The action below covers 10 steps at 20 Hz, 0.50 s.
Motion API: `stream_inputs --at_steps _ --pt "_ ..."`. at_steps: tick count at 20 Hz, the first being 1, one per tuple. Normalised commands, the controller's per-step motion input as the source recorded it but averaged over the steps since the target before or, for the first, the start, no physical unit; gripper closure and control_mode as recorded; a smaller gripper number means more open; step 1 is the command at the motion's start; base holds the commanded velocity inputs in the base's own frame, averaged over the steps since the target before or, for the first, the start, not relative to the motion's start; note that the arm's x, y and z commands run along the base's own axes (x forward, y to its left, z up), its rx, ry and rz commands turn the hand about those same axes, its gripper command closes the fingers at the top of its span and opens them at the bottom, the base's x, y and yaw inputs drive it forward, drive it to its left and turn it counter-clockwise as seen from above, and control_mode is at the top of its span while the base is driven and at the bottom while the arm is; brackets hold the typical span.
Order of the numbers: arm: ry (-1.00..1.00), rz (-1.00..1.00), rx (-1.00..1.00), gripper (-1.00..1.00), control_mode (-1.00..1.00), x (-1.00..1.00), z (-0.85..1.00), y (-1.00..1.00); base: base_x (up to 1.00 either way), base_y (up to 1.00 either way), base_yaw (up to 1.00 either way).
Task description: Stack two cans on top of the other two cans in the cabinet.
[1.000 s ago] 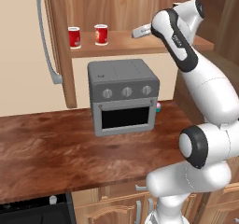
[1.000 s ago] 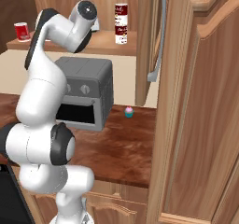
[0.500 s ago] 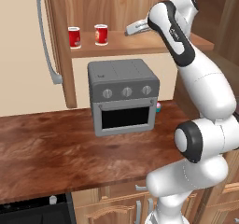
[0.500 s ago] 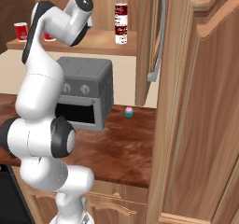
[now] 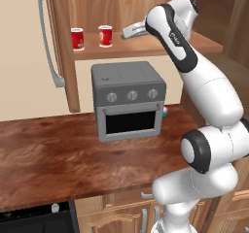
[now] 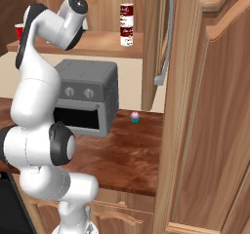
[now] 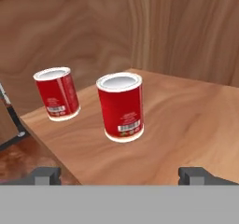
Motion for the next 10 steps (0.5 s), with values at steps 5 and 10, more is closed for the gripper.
stream_inputs --at_steps 5,10 --pt "0.0 0.0 0.08 -1.0 -1.0 0.04 -0.02 0.28 0.0 0.0 0.0" --pt "0.0 0.03 0.02 -1.0 -1.0 0.1 -0.05 0.23 0.0 0.0 0.0"
